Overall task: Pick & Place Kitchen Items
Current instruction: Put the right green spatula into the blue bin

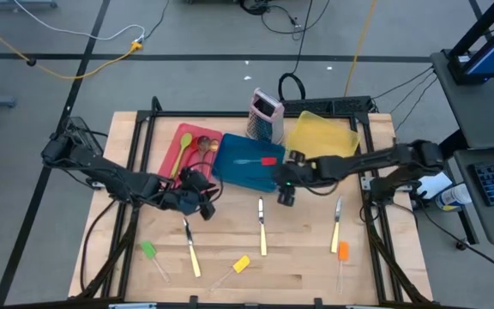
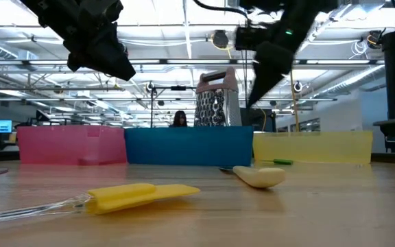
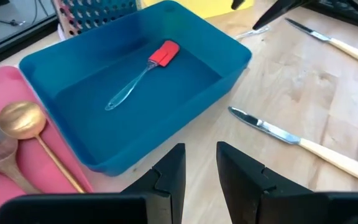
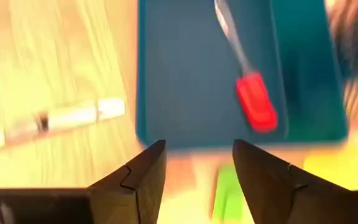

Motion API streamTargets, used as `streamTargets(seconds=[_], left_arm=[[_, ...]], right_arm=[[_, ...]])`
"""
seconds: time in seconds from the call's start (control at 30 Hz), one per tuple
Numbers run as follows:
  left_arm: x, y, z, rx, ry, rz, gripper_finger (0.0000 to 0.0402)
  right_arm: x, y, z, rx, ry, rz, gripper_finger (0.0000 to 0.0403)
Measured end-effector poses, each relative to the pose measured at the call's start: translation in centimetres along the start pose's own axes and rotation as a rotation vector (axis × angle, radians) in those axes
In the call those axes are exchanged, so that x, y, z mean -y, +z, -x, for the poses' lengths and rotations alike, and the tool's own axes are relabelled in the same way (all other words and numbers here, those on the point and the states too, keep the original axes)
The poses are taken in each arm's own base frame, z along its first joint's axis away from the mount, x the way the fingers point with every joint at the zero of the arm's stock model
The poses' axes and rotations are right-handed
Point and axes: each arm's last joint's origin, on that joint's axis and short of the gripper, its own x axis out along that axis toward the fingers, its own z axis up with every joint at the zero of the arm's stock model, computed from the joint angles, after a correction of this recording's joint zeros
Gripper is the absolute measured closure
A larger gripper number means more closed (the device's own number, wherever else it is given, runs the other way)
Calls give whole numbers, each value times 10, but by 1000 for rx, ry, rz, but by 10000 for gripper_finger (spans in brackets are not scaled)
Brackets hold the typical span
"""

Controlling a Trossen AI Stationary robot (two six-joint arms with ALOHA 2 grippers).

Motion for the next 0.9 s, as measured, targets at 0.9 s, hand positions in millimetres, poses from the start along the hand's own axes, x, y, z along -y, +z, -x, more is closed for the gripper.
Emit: streamTargets(seconds=[0.9], left_arm=[[-1, 3, -1, 19, 4, 8, 309]], right_arm=[[61, -100, -56, 20, 49, -211, 220]])
